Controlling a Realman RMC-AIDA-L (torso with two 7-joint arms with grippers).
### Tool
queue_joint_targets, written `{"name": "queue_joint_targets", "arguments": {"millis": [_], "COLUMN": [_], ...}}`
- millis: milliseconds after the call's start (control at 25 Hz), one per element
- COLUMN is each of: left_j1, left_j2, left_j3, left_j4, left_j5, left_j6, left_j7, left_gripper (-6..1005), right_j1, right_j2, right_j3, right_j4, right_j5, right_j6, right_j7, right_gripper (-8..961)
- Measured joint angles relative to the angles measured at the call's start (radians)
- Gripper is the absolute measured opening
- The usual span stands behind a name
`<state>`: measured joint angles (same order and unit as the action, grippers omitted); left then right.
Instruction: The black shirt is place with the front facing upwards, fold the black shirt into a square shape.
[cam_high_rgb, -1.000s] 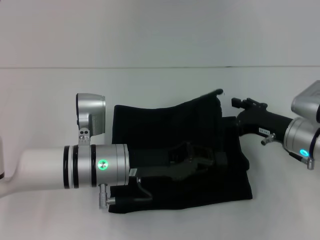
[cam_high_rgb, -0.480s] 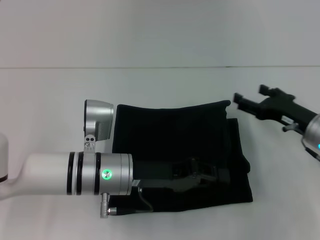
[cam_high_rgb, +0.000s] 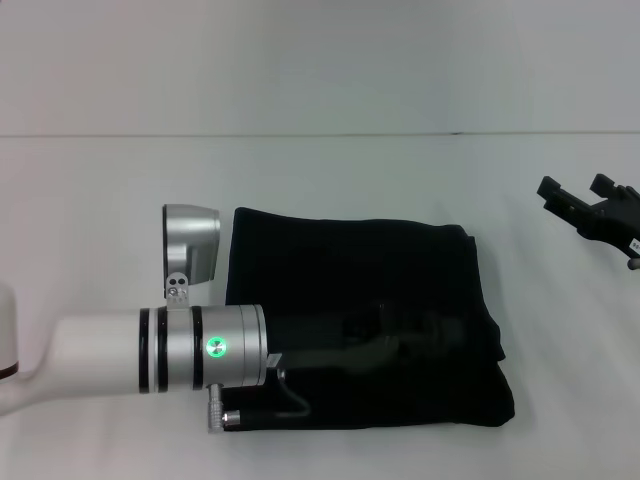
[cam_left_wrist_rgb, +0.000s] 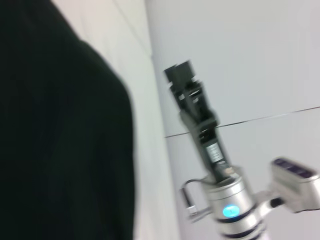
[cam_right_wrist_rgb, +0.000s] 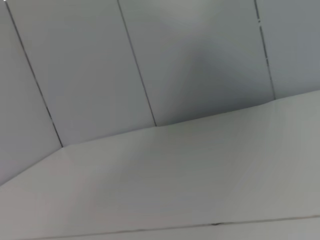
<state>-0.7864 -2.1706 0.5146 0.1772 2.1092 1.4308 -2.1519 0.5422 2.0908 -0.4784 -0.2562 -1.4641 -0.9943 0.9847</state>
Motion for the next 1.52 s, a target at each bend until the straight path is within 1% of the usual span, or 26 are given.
{"name": "queue_joint_targets", "arguments": {"millis": [80,240,320,360,400,440,480,520,560,600,640,720,800,880,1000,1160,1400,1520], "left_j1": [0.008,0.032,0.051,0.063,0.063,0.110,0.140,0.140,0.191,0.205,0.227,0.263,0.280,0.292,0.297,0.296,0.293,0.291], "left_j2": [0.000,0.005,0.007,0.009,0.009,0.017,0.022,0.022,0.038,0.043,0.054,0.078,0.090,0.096,0.097,0.090,0.088,0.093], "left_j3": [-0.002,-0.009,-0.002,0.004,0.004,0.025,0.027,0.027,0.018,0.012,0.002,-0.023,-0.042,-0.066,-0.086,-0.090,-0.088,-0.089], "left_j4": [-0.001,0.019,0.065,0.091,0.091,0.182,0.211,0.211,0.253,0.262,0.271,0.277,0.276,0.276,0.273,0.271,0.265,0.252], "left_j5": [-0.036,-0.119,-0.128,-0.127,-0.127,-0.125,-0.128,-0.128,-0.142,-0.146,-0.153,-0.163,-0.166,-0.166,-0.167,-0.166,-0.158,-0.162], "left_j6": [0.044,0.213,0.275,0.291,0.291,0.304,0.305,0.305,0.303,0.299,0.287,0.253,0.232,0.223,0.223,0.216,0.180,0.165], "left_j7": [0.040,0.191,0.248,0.266,0.266,0.336,0.374,0.374,0.461,0.491,0.532,0.596,0.617,0.626,0.633,0.634,0.623,0.611], "left_gripper": [222,353,418,451,484,517,551,584,618,652,685,760,841,922,921,921,922,921], "right_j1": [-0.008,-0.029,-0.041,-0.047,-0.052,-0.058,-0.063,-0.066,-0.069,-0.071,-0.071,-0.068,-0.061,-0.055,-0.042,-0.030,-0.030,-0.032], "right_j2": [0.000,-0.003,-0.009,-0.013,-0.017,-0.020,-0.021,-0.020,-0.017,-0.015,-0.012,-0.007,-0.003,0.002,0.003,0.002,0.003,0.002], "right_j3": [0.001,-0.002,-0.014,-0.026,-0.037,-0.052,-0.064,-0.076,-0.085,-0.092,-0.098,-0.104,-0.105,-0.104,-0.101,-0.103,-0.099,-0.094], "right_j4": [0.000,0.000,0.000,-0.003,-0.008,-0.016,-0.026,-0.034,-0.043,-0.047,-0.049,-0.048,-0.042,-0.034,-0.018,-0.012,-0.012,-0.012], "right_j5": [0.000,0.000,-0.015,-0.035,-0.059,-0.092,-0.126,-0.156,-0.195,-0.225,-0.259,-0.324,-0.365,-0.377,-0.377,-0.384,-0.386,-0.383], "right_j6": [-0.013,-0.074,-0.146,-0.195,-0.243,-0.306,-0.352,-0.389,-0.421,-0.444,-0.457,-0.461,-0.432,-0.377,-0.287,-0.199,-0.168,-0.165], "right_j7": [0.000,0.005,0.009,0.008,0.004,-0.006,-0.017,-0.030,-0.047,-0.060,-0.071,-0.086,-0.090,-0.082,-0.060,-0.040,-0.040,-0.040], "right_gripper": [941,941,941,941,941,941,941,941,941,941,941,941,941,941,942,942,941,941]}}
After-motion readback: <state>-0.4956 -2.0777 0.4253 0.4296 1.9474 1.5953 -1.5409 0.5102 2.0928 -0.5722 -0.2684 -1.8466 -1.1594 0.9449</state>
